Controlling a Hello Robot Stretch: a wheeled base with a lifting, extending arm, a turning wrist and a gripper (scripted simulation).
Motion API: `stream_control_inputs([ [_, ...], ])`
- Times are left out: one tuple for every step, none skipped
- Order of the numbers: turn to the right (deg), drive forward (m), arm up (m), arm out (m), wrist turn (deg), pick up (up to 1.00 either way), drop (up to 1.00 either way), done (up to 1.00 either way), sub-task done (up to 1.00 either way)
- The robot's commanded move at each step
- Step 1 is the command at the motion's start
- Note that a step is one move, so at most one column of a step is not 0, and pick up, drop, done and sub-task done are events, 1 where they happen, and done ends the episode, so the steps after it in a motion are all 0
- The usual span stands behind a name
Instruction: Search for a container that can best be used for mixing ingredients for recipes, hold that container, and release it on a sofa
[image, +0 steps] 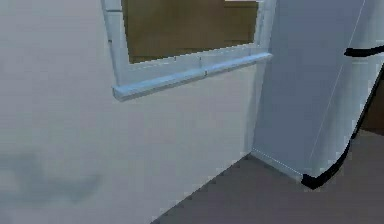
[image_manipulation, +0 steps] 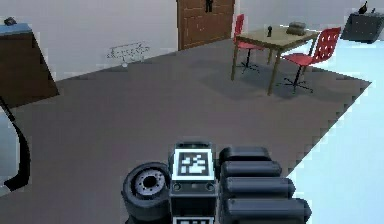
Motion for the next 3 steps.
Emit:
stream_control_inputs([
  [-45.0, 0.0, 0.0, 0.0, 0.0, 0.0, 0.0, 0.0, 0.0],
  [45.0, 0.0, 0.0, 0.0, 0.0, 0.0, 0.0, 0.0, 0.0],
  [45.0, 0.0, 0.0, 0.0, 0.0, 0.0, 0.0, 0.0, 0.0],
])
